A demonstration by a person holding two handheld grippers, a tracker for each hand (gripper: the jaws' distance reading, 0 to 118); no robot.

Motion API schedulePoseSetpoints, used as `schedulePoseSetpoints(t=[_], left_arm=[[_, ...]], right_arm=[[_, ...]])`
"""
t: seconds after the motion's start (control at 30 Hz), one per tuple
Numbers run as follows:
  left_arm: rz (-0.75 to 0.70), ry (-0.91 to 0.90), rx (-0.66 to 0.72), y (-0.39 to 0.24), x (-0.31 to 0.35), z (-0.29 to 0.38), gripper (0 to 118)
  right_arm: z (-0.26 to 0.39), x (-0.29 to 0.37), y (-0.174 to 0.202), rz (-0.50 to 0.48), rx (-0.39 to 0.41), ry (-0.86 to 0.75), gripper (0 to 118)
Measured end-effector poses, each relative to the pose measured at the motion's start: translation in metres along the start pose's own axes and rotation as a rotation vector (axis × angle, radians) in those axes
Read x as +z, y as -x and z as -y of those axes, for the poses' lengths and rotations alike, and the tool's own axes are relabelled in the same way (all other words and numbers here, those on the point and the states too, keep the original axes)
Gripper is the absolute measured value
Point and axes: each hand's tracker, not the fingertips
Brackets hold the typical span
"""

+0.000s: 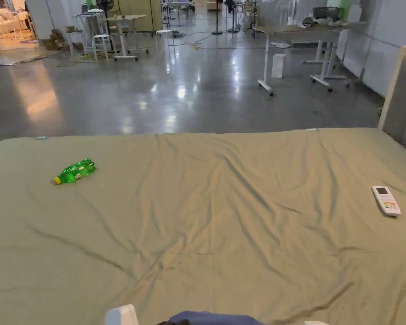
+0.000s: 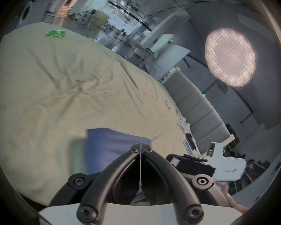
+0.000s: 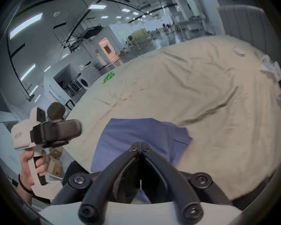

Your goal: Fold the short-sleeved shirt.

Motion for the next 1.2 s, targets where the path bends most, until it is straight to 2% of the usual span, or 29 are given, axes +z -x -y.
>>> schedulePoseSetpoints(t=[0.07, 0.17, 0.2, 0.23, 0.27, 0.3, 0.37, 0.4, 0.53, 0.6, 0.7, 0.77, 0.83, 0.87, 0.9, 0.93, 1.0, 1.1, 1.2], left_arm=[[-0.020, 0.000, 0.043, 0.022, 0.012, -0.002, 8], [-0.018, -0.006, 0.080, 0.050, 0.023, -0.004, 78], [-0.014, 0.015, 0.106, 0.059, 0.023, -0.004, 101], [-0.018, 0.031, 0.125, 0.067, 0.021, -0.003, 107], [-0.013, 0.040, 0.142, 0.066, 0.017, -0.002, 107], [0.013, 0.051, 0.171, 0.073, 0.013, 0.000, 107], [0.044, 0.078, 0.258, 0.089, -0.002, 0.006, 107], [0.085, 0.110, 0.301, 0.109, -0.014, 0.005, 107], [0.220, 0.185, 0.382, 0.121, -0.053, 0.015, 107], [0.218, 0.200, 0.376, 0.115, -0.069, 0.019, 106], [0.288, 0.264, 0.283, 0.101, -0.085, 0.017, 96], [0.304, 0.314, 0.241, 0.091, -0.096, 0.018, 94], [0.264, 0.355, 0.167, 0.090, -0.107, 0.017, 83], [0.222, 0.371, 0.126, 0.086, -0.110, 0.017, 69], [0.179, 0.376, 0.097, 0.084, -0.111, 0.017, 36], [0.141, 0.392, 0.094, 0.079, -0.112, 0.015, 32], [0.161, 0.417, 0.181, 0.084, -0.115, 0.013, 31], [0.120, 0.409, 0.112, 0.075, -0.114, 0.013, 31], [0.120, 0.403, 0.109, 0.067, -0.106, 0.004, 30]], right_arm=[[0.000, -0.027, -0.008, 0.028, 0.004, 0.079, 0], [0.012, -0.053, -0.022, 0.216, 0.018, 0.251, 0], [0.018, -0.059, -0.032, 0.177, -0.026, 0.305, 0], [0.020, -0.054, -0.039, 0.144, -0.097, 0.232, 0], [0.016, -0.048, -0.043, 0.126, -0.174, 0.220, 0], [0.017, -0.041, -0.044, 0.132, -0.214, 0.234, 0], [0.017, -0.046, -0.045, 0.135, -0.162, 0.243, 0], [0.017, -0.047, -0.045, 0.138, -0.158, 0.248, 0], [0.015, -0.051, -0.042, 0.157, -0.130, 0.252, 0], [0.015, -0.051, -0.039, 0.164, -0.126, 0.251, 0], [0.013, -0.050, -0.036, 0.174, -0.132, 0.256, 0], [0.013, -0.050, -0.034, 0.181, -0.124, 0.259, 0], [0.012, -0.048, -0.031, 0.189, -0.118, 0.254, 0], [0.013, -0.048, -0.031, 0.189, -0.115, 0.252, 0], [0.013, -0.047, -0.031, 0.188, -0.121, 0.248, 0], [0.014, -0.046, -0.032, 0.187, -0.134, 0.243, 0], [0.015, -0.047, -0.034, 0.181, -0.143, 0.235, 0], [0.019, -0.051, -0.036, 0.184, -0.138, 0.220, 0], [0.017, -0.042, -0.037, 0.160, -0.134, 0.180, 0]])
